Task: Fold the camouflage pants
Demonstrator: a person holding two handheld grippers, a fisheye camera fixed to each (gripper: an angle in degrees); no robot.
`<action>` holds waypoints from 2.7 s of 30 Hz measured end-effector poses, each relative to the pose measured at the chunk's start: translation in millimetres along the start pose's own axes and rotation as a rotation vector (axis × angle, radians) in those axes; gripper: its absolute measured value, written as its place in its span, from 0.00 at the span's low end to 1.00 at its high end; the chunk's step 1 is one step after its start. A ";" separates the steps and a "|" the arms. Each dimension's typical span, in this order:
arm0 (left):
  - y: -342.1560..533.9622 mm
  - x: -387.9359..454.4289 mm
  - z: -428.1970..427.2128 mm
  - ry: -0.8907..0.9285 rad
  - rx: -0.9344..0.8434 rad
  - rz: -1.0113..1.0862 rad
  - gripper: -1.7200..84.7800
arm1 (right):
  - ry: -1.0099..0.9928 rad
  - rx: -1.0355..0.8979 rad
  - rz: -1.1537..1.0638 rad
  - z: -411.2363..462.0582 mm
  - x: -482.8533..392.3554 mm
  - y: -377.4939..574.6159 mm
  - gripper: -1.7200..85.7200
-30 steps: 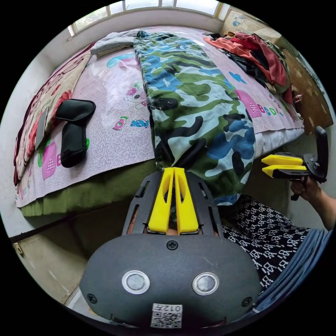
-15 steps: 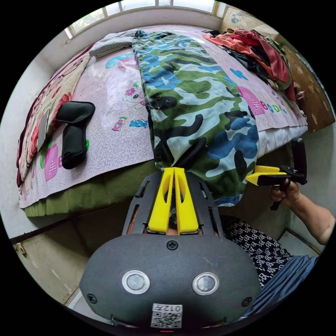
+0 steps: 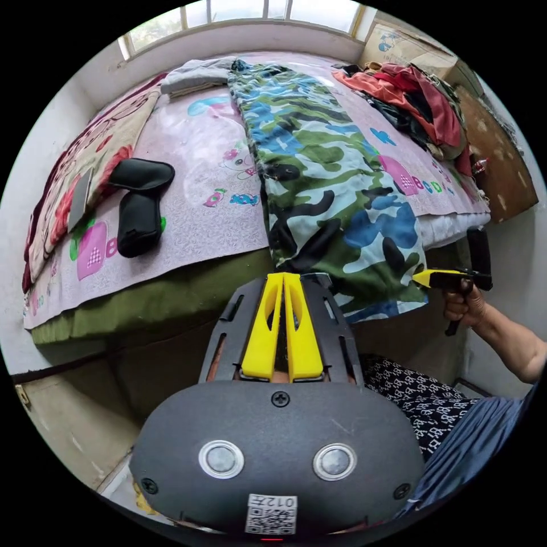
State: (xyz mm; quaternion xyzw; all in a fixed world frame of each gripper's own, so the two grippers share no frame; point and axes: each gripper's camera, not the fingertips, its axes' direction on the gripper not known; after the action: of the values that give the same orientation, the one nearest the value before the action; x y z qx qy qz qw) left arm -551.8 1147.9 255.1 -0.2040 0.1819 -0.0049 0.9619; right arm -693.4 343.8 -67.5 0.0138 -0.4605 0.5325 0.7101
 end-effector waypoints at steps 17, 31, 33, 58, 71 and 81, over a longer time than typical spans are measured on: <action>160.7 -199.3 118.8 1.239 0.262 -0.900 0.20 | -0.120 -0.021 0.066 -66.0 -44.2 -69.4 0.03; 71.1 -242.2 135.1 1.480 0.307 -0.673 0.10 | -0.104 -0.036 0.101 -87.1 -3.7 -101.7 0.03; 65.0 -248.6 120.2 1.423 0.325 -0.625 0.07 | -0.058 -0.045 0.084 -92.7 -0.2 -107.8 0.03; -349.2 -276.4 1.7 1.047 0.089 -0.411 0.05 | -0.092 0.271 0.244 -173.6 150.4 -346.3 0.03; -526.7 -286.2 109.9 0.894 -0.019 -0.760 0.09 | -0.055 0.121 0.475 -125.2 308.3 -551.3 0.05; -581.5 -281.4 102.4 1.040 0.206 -0.469 0.06 | 0.199 0.355 0.387 -110.0 291.1 -573.3 0.08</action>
State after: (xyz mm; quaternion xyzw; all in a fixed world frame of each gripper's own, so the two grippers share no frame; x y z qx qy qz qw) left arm -740.8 678.3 669.4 -0.1147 0.5791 -0.3350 0.7343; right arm -179.7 368.3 333.8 -0.0023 -0.2823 0.7291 0.6234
